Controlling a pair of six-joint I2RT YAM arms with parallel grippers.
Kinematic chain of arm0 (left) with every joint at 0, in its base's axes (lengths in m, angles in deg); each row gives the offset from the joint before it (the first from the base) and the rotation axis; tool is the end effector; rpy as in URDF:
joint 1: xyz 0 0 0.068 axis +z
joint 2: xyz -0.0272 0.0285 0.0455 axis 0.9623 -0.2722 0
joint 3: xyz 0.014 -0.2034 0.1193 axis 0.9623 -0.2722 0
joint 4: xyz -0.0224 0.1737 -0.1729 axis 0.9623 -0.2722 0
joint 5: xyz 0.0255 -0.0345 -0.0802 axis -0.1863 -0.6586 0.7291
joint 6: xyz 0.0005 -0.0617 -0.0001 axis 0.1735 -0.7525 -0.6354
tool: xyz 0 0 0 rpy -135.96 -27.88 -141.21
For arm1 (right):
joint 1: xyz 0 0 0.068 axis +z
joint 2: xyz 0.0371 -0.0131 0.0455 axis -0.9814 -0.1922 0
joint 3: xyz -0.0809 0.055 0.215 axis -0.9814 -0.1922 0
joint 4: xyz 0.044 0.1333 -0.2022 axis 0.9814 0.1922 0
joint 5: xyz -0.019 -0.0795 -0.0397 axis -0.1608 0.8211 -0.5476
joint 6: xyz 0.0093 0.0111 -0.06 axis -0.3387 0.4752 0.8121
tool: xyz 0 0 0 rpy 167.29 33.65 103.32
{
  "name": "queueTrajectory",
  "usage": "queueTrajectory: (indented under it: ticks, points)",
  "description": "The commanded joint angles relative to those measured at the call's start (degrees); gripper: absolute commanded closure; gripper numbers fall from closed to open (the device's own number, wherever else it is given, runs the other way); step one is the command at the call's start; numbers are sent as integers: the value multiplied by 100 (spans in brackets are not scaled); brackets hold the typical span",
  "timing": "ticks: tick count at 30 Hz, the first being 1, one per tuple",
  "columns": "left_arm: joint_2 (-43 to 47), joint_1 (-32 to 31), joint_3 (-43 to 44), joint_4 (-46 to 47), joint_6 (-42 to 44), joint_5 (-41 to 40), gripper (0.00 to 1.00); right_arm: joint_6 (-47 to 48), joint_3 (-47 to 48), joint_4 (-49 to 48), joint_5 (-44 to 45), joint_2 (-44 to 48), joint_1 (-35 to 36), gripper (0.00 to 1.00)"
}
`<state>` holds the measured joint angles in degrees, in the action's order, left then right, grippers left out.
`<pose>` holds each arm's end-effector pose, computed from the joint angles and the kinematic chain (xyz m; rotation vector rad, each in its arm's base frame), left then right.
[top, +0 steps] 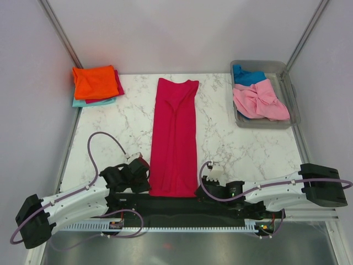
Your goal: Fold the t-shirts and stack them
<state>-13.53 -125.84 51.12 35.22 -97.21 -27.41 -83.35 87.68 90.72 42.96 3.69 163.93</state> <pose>0.0950 -0.1126 0.1274 -0.3238 2.7613 -0.4698 0.0404 0.2030 0.1108 0.1184 2.4993 0.6774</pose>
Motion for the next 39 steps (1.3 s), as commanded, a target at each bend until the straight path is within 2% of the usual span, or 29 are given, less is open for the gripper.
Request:
queueTrajectory:
  ticks: [1,6,10,14,17,20,26,30,39]
  points:
    - [231,-39,187,215,246,259,98,-67,127,393,219,175,24,100]
    - [-13,-39,732,101,562,689,98,188,802,885,341,176,15,100]
    - [-269,-22,1399,-275,922,428,98,460,1479,1369,623,105,-116,100]
    - [-654,66,2260,-531,1327,172,98,1312,1964,1378,413,80,-1027,100]
    - [-1119,592,2708,-532,1888,433,98,2042,2438,1378,140,-104,-1704,100]
    - [-1699,1373,3210,-471,2443,838,98,2709,2922,1378,-141,-403,-2311,100]
    - [-2614,1998,3993,-304,2979,1024,98,3624,3757,1370,-660,-1115,-3278,100]
    - [-3448,2324,4572,-259,3357,1384,98,3959,4187,1300,-976,-1546,-3675,100]
    - [-4549,2966,5513,-330,3858,1420,98,4486,4671,1141,-1486,-2345,-4405,100]
